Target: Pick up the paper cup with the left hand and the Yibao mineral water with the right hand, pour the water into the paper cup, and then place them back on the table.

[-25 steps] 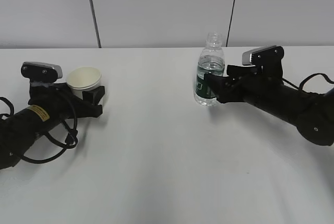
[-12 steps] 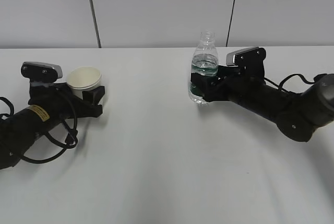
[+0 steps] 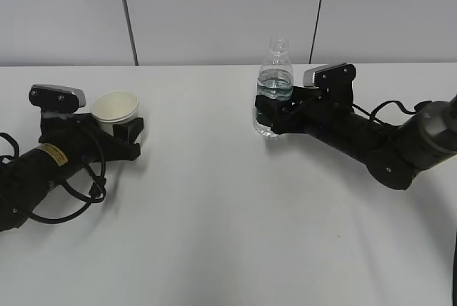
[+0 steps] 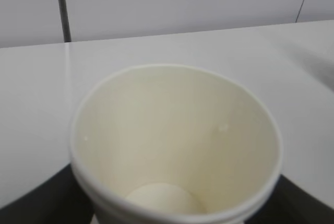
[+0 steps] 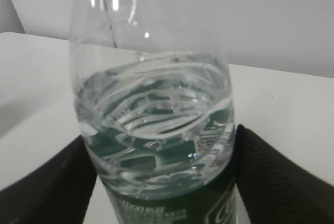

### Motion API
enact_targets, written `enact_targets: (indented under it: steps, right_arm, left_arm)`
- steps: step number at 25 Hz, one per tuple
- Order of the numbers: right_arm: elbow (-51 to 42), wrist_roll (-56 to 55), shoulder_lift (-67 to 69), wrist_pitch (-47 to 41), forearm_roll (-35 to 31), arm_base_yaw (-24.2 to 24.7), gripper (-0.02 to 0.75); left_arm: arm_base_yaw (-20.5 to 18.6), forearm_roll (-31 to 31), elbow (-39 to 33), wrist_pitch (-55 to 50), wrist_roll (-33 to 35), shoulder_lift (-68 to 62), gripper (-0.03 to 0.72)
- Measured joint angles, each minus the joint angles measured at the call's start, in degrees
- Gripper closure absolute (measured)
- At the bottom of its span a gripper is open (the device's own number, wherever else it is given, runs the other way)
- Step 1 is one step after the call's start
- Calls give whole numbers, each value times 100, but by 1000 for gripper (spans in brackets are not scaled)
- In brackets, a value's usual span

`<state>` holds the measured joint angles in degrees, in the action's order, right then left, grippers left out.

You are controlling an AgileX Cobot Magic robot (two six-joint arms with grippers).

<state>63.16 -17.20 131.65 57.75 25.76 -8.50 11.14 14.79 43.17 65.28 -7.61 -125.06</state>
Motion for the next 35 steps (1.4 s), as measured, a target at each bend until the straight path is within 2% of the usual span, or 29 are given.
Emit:
enact_targets:
  steps: [11,16,19,29,35]
  right_arm:
    - [0,-11,0,0,-11,0,150]
    - [0,-32,0,-32,-11,0,79]
    - [0,-45,0,-111,-22,0,66]
    - [227,-45,10,-211,82,-34,60]
    - [420,-45,21,-631,103,-99,60]
  left_arm:
    - [0,0,0,0,0,0,218]
    - [0,5,0,0,0,0,218]
    - [0,5,0,0,0,0,218]
    - [0,16,0,0,0,0,218]
    - [0,45,0,5,0,0,218]
